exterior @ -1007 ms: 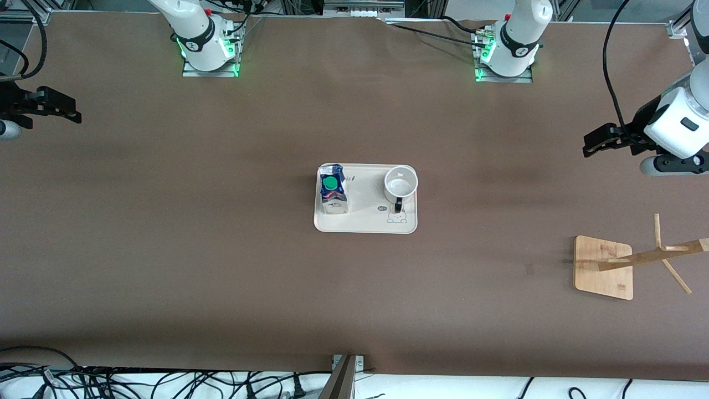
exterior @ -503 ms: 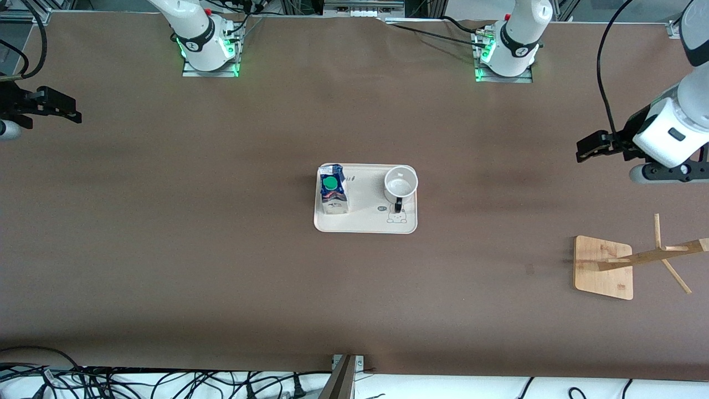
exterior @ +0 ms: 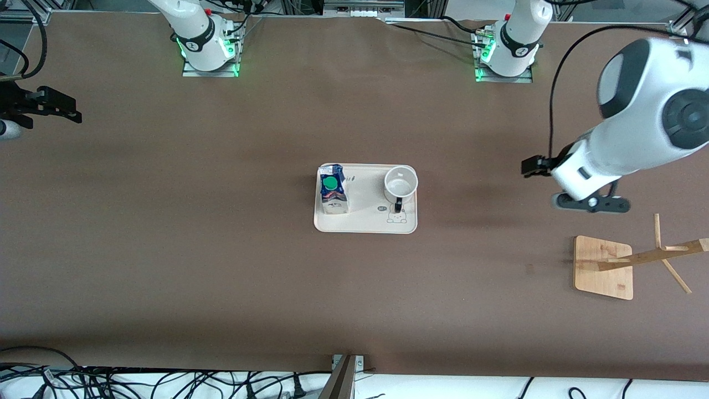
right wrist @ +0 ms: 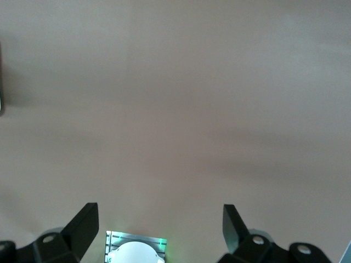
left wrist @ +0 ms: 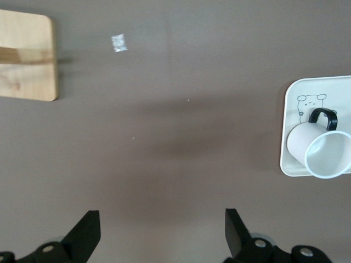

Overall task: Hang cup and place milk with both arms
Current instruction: 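Move the left gripper over the white mug on the tray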

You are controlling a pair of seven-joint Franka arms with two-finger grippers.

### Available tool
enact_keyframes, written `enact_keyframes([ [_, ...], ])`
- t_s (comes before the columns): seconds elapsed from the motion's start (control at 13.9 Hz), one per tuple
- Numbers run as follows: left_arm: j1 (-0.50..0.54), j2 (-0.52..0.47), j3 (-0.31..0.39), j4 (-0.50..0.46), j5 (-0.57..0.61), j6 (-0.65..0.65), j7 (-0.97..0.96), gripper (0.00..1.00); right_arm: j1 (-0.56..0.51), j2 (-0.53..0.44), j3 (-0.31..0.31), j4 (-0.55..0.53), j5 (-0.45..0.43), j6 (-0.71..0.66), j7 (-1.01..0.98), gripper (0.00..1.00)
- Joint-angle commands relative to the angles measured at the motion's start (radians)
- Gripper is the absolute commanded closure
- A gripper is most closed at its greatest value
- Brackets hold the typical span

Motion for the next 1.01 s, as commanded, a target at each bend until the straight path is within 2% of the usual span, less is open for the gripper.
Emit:
enact_keyframes([
  [0.0, -0.035, 0.088, 0.0, 0.032, -0.005, 0.073, -0.007, 0.0, -0.005, 0.005, 0.003, 0.02, 0.019, -0.02, -0.006, 0.0],
  [0.22, -0.059, 0.156, 0.0, 0.024, -0.14, 0.211, -0.013, 0.0, -0.005, 0.005, 0.003, 0.02, 0.019, -0.018, -0.005, 0.0],
  [0.29, -0.069, 0.173, 0.0, 0.023, -0.151, 0.25, -0.013, 0.0, -0.005, 0.005, 0.002, 0.02, 0.019, -0.02, -0.006, 0.0],
  [0.65, -0.181, 0.262, 0.003, 0.021, -0.138, 0.34, -0.092, 0.0, -0.005, 0.005, 0.003, 0.02, 0.019, -0.02, -0.006, 0.0],
  [0.93, -0.238, 0.266, 0.002, -0.049, -0.088, 0.417, -0.175, 0.0, -0.005, 0.005, 0.002, 0.02, 0.019, -0.02, -0.006, 0.0],
])
